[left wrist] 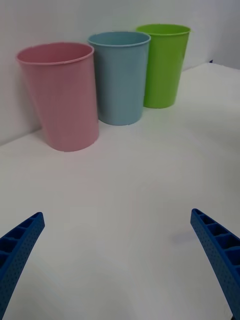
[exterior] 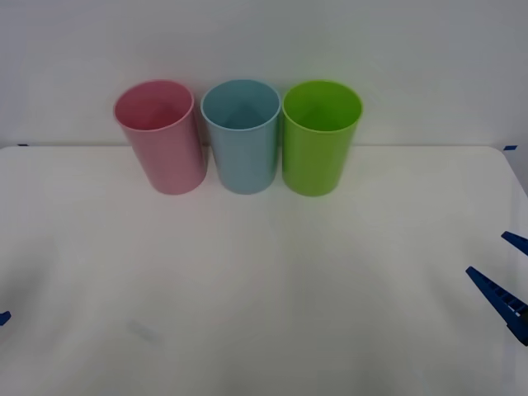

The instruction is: Grasp the object on the table and drop it into the matching bin: aluminum can to the light blue bin, PET bottle to the pink bin.

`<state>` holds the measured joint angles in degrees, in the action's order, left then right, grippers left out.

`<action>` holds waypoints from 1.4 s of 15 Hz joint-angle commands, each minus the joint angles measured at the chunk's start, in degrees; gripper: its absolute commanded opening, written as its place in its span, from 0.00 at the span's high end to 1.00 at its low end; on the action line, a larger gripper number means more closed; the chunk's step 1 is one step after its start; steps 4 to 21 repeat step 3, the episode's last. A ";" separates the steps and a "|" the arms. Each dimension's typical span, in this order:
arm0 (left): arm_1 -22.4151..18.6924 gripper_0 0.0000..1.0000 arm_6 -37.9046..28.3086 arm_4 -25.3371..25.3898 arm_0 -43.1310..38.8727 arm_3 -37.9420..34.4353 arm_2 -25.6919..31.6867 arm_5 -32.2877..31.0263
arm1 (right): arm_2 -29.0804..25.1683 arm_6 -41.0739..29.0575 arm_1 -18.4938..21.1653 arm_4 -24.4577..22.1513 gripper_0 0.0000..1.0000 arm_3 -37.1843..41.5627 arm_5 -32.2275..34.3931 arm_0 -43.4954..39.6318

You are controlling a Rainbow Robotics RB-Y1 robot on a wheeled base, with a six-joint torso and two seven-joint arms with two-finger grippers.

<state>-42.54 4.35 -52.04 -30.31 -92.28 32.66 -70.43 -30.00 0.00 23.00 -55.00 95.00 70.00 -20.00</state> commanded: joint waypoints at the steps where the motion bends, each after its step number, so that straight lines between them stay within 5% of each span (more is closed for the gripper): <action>1: 0.00 0.00 -0.13 0.10 -0.01 0.00 -0.32 -0.06 | 0.00 0.00 0.00 0.00 0.00 0.00 0.00 0.00; 21: 0.00 0.00 -0.13 0.10 -0.01 0.00 -0.32 -0.06 | 0.00 0.00 0.00 0.00 0.00 0.00 0.00 0.00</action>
